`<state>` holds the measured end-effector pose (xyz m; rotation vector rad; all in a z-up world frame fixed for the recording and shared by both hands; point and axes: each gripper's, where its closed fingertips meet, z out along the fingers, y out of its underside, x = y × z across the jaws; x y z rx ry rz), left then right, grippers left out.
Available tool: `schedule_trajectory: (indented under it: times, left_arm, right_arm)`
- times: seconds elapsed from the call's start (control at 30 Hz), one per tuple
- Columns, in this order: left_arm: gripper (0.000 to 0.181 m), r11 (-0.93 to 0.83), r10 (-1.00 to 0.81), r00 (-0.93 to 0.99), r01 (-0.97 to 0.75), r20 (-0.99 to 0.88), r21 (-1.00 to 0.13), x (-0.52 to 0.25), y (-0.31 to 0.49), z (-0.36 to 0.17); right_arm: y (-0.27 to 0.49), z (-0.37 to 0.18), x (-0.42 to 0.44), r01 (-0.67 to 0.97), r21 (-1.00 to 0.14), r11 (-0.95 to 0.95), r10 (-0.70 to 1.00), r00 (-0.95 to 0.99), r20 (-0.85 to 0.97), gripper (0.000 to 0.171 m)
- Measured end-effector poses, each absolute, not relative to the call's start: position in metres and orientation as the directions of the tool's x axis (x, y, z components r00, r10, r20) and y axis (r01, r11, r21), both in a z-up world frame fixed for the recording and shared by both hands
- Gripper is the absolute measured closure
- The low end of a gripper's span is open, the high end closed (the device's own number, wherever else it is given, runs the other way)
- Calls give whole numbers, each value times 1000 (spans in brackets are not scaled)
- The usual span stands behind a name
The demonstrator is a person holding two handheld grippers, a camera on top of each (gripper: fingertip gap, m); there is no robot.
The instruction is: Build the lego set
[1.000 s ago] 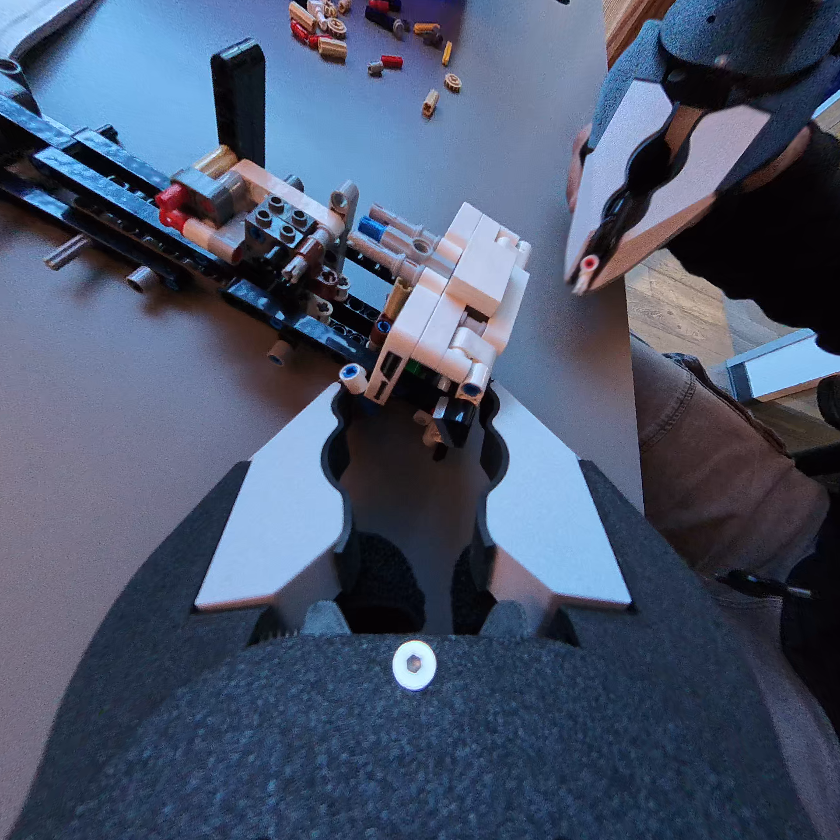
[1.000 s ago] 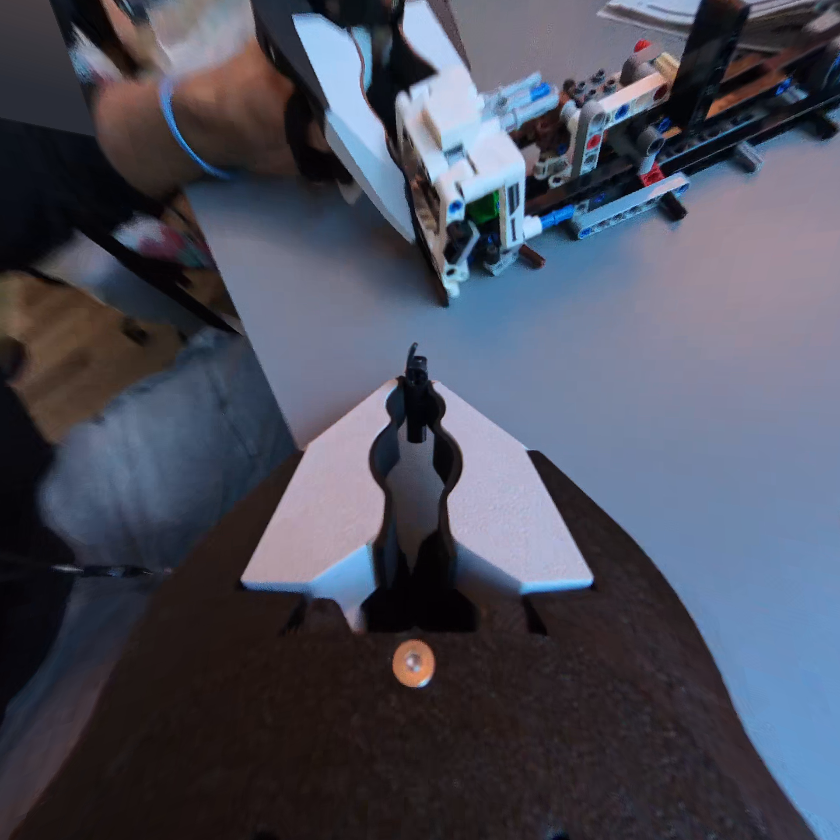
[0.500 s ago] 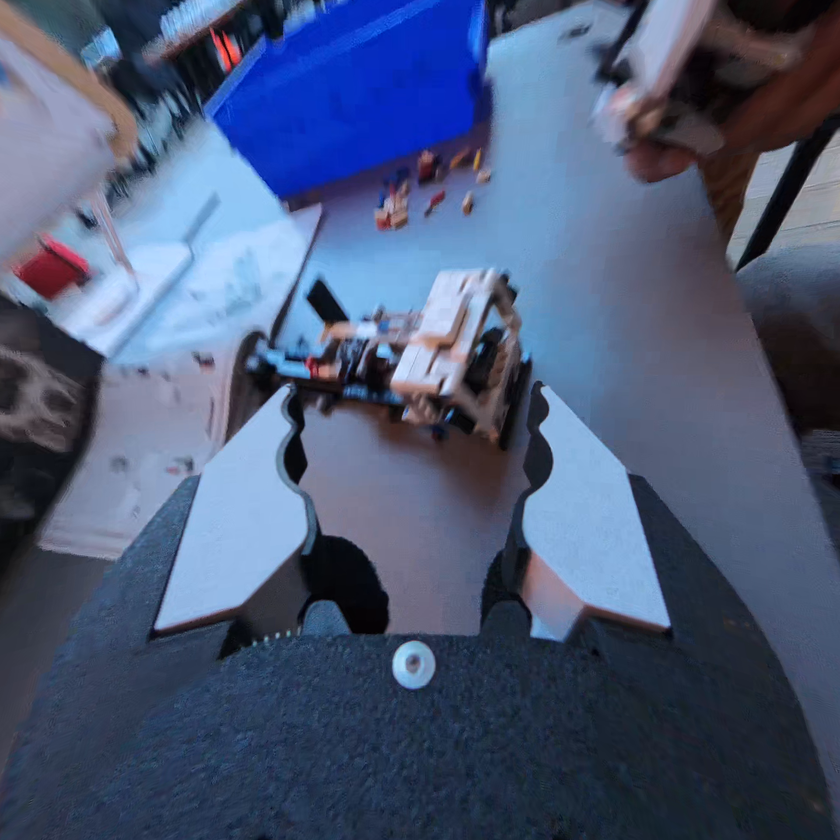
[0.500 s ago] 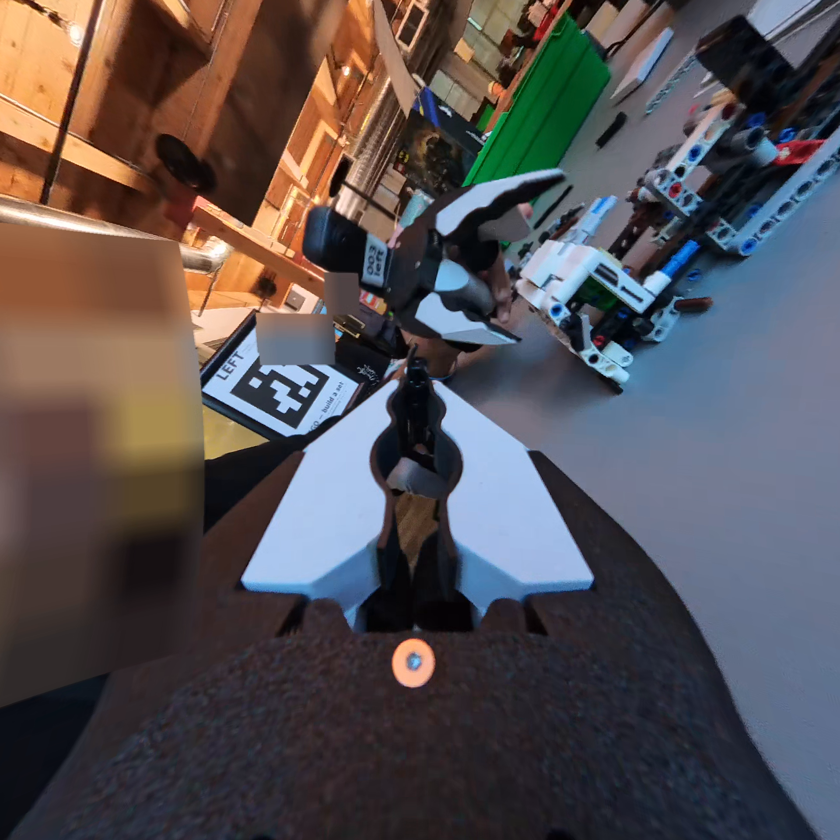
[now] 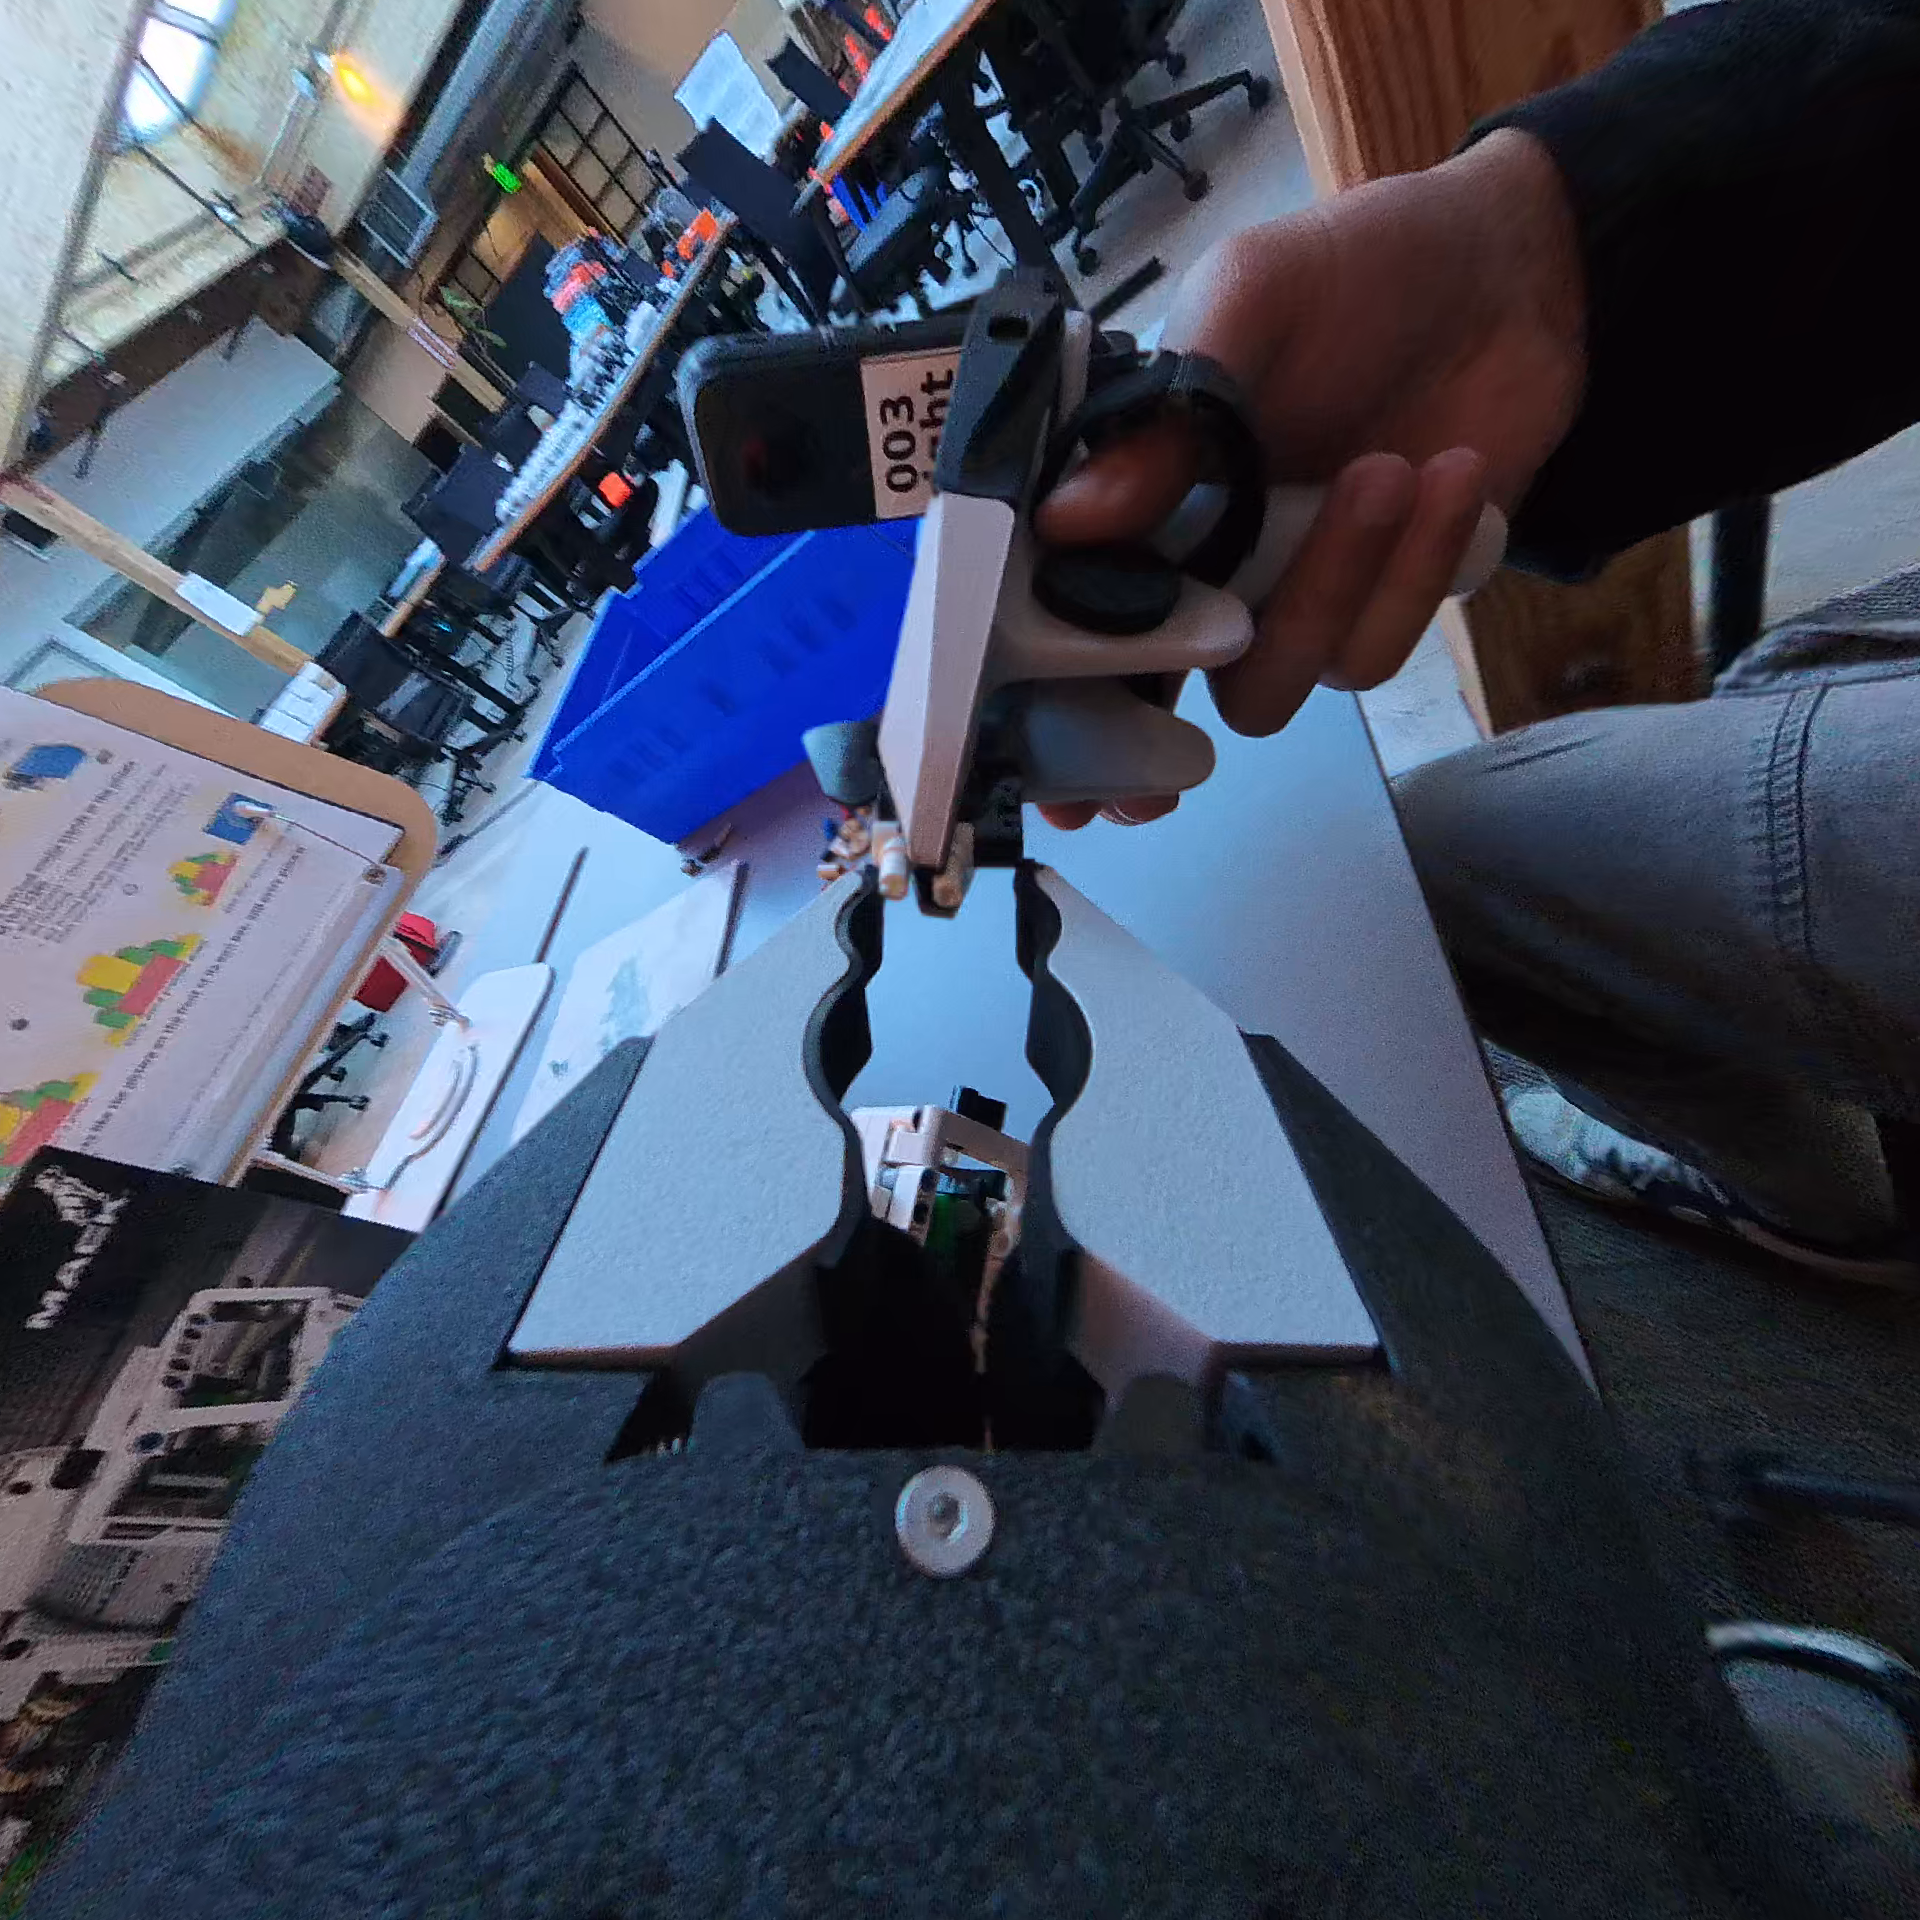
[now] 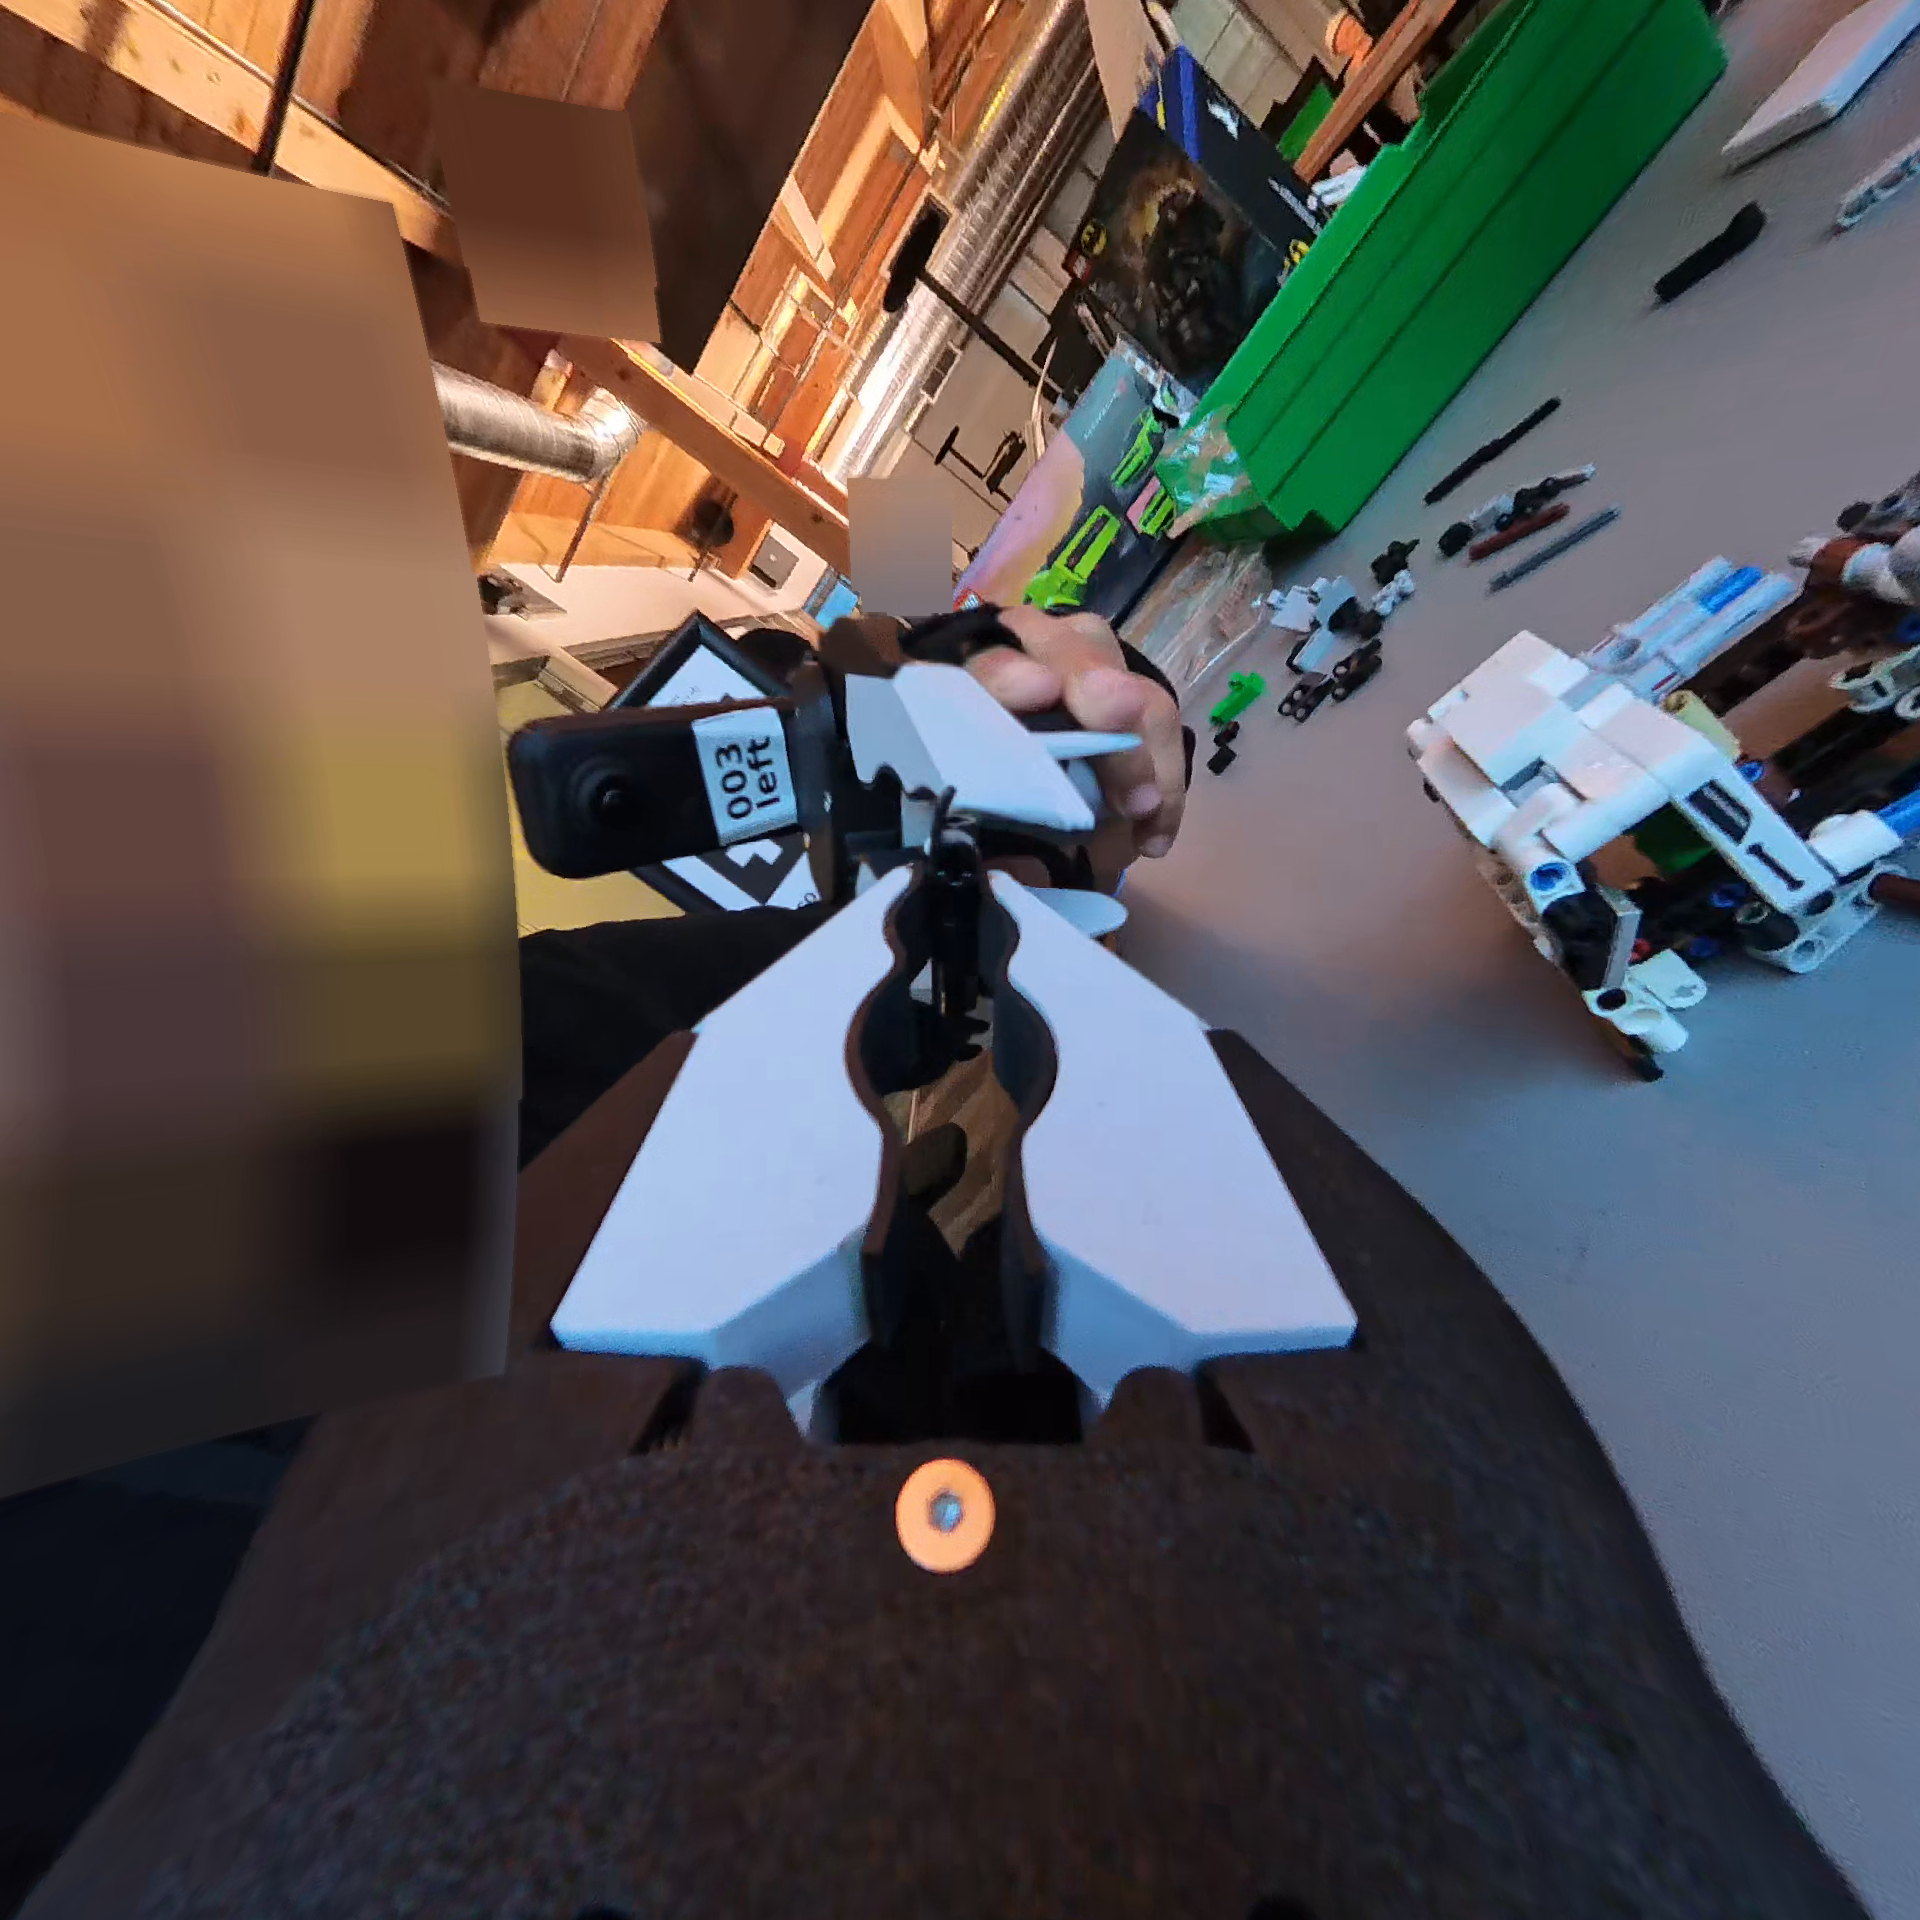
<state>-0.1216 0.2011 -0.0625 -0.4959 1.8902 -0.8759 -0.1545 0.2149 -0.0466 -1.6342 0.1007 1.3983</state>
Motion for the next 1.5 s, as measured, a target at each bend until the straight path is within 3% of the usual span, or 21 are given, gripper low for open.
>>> schedule_trajectory:
  times: [0.23, 0.57, 0.73, 0.9, 1.07, 1.2, 1.33, 1.43, 1.5]
  left_arm:
    - [156, 737, -610, -383, 47, -694, -674, -115, 204, -67]
    - [157, 691, -630, -478, 14, -612, -722, -124, 201, -80]
    - [157, 698, -589, -506, 74, -630, -712, -132, 195, -78]
    - [157, 714, -573, -483, 102, -662, -693, -132, 194, -77]
    - [157, 721, -568, -435, 147, -699, -677, -135, 194, -74]
    - [157, 740, -553, -382, 184, -741, -647, -137, 195, -70]
    - [153, 608, -655, -489, 109, -575, -786, -135, 202, -73]
    - [155, 312, -741, -620, 23, -259, -950, -137, 199, -60]
    - [158, 184, -717, -690, -44, -103, -982, -139, 195, -59]
  right_arm:
    - [220, -56, -147, -585, -616, -528, 439, 434, -787, 165]
    - [216, -69, -154, -580, -627, -520, 412, 473, -779, 165]
    - [205, -64, -154, -568, -628, -531, 443, 446, -778, 147]
    - [204, -61, -151, -541, -668, -511, 481, 464, -744, 165]
    - [204, -61, -153, -526, -701, -481, 498, 495, -712, 165]
    - [203, -59, -149, -577, -656, -486, 491, 441, -751, 165]
    - [203, -58, -137, -552, -730, -404, 485, 547, -682, 165]
    - [201, -57, -131, -404, -872, -276, 479, 729, -489, 165]
    - [200, -55, -136, -292, -932, -215, 482, 798, -361, 165]
